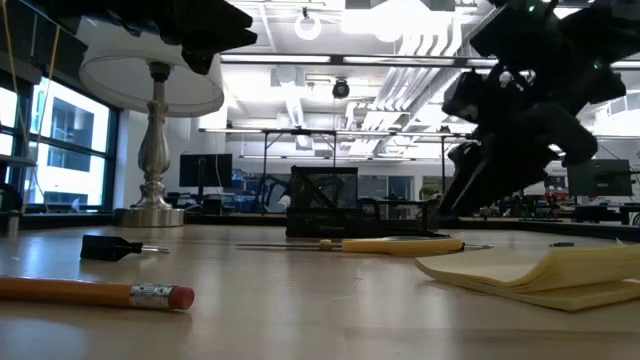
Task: Pick and place office supplies into organizer
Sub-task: Put the top black binder clip into the black desk organizer
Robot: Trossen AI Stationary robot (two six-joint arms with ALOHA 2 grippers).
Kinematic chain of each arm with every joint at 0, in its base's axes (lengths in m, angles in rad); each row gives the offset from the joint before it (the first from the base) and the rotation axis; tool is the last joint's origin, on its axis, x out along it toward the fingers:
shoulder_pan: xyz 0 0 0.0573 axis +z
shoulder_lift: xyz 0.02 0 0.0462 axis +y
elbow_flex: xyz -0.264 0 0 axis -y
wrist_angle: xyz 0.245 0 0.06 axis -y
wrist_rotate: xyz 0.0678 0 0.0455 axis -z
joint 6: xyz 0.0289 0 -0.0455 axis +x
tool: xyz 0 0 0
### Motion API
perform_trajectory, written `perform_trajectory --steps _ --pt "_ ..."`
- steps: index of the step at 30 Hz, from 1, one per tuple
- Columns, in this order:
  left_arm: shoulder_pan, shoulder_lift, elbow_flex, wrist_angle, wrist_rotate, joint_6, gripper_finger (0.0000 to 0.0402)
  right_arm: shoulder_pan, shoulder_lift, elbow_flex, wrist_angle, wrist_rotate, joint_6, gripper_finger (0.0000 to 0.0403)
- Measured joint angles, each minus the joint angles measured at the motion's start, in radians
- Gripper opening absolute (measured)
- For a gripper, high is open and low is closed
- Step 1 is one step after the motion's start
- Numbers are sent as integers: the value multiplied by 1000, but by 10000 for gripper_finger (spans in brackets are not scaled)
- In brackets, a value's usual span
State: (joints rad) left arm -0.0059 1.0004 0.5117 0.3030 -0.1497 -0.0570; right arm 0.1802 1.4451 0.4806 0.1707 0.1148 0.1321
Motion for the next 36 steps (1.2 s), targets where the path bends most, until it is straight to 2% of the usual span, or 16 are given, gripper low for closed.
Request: perform_trajectory --steps 7,19,27,36 --pt "0 0 0 0 0 -2 131 0 77 -5 34 64 19 246" --pt "0 0 0 0 0 -3 131 0 82 -4 72 -13 21 248" --pt "0 1 0 -1 0 -3 131 -4 125 -5 85 68 -2 248" --pt "0 1 0 -8 0 -3 131 -11 183 -3 162 35 -5 248"
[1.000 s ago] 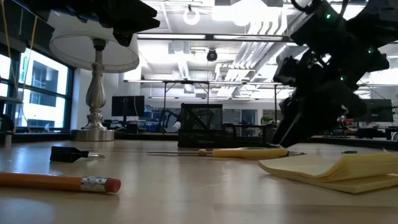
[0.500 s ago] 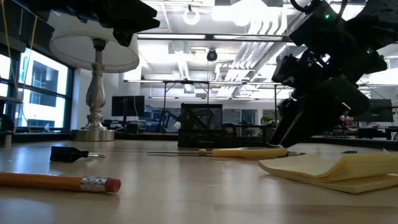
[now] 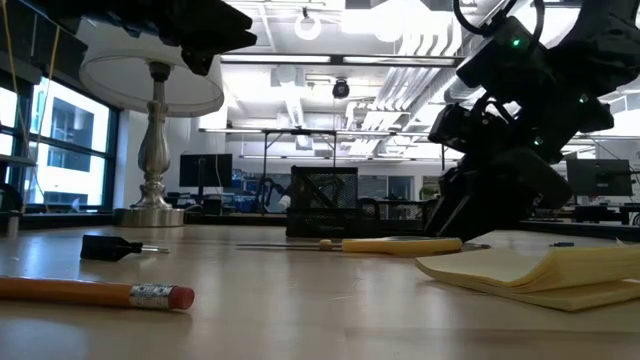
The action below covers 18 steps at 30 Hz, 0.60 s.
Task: Pick and place office supplies into organizer
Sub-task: Put the top black binder clip into the black desk organizer
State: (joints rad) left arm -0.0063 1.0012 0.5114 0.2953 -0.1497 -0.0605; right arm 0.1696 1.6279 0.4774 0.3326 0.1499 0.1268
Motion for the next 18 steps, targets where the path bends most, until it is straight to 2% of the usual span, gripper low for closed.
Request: perform_trajectory --steps 14,18 --pt "0 0 0 -11 0 -1 131 0 -2 3 -54 -12 26 246" --pt "0 0 0 -11 0 -1 131 0 -10 1 -62 -21 29 222"
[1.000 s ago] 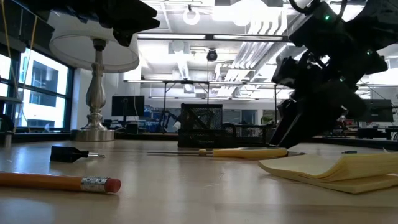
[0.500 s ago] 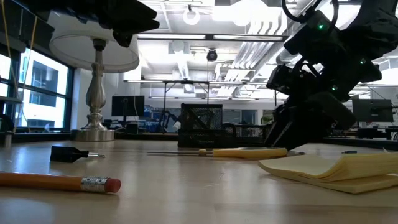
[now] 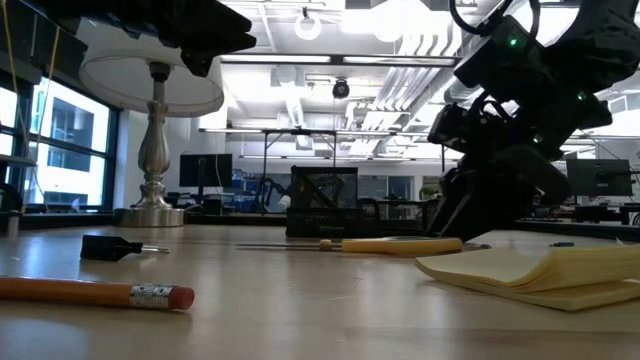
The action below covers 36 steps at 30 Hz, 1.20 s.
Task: Pick and place office supplies into organizer
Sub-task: Put the top black binder clip into the black desk organizer
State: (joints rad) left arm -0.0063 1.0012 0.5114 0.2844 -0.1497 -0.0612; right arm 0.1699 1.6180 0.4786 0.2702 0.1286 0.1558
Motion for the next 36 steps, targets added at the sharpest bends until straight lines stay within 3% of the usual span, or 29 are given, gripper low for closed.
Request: perform_trajectory --steps 9,15,22,31,36 --pt "0 0 0 0 0 0 131 2 -92 -7 -94 -35 -4 117" --pt "0 0 0 3 0 1 131 -15 -150 16 -59 26 -57 117" --pt "0 0 0 5 0 1 131 -79 -128 156 104 77 -289 125" --pt "0 0 0 4 0 3 131 -213 68 346 106 -28 -412 127" --pt "0 0 0 3 0 5 131 -241 164 428 36 18 -477 128"
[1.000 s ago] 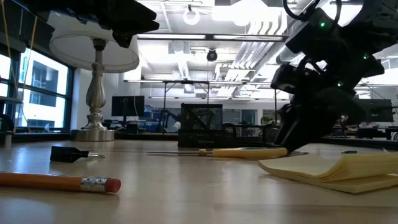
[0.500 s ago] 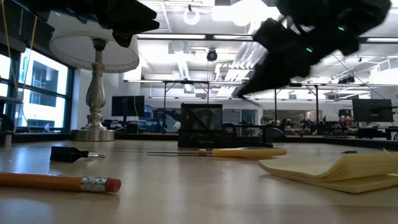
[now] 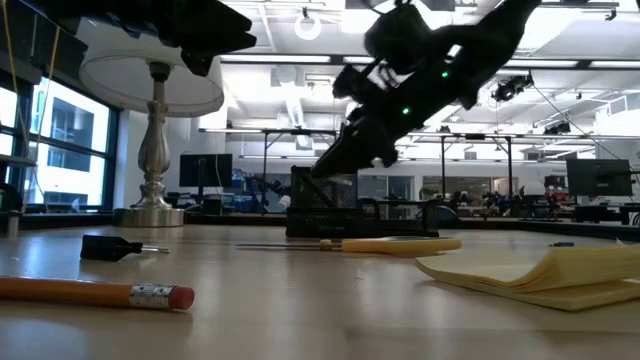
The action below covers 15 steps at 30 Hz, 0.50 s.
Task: Pick and place office supplies into organizer
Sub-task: Put the top black binder clip into the black desk organizer
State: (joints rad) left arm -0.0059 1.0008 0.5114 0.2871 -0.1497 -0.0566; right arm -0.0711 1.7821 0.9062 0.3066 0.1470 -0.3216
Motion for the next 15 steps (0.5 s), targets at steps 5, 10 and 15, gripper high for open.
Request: perform_trajectory --steps 5,10,15 --pt "0 0 0 0 0 0 131 -19 21 64 -71 44 -2 128" --pt "0 0 0 0 0 0 131 -29 21 76 -91 77 5 132" --pt "0 0 0 0 0 0 131 -40 21 76 -135 79 34 151"
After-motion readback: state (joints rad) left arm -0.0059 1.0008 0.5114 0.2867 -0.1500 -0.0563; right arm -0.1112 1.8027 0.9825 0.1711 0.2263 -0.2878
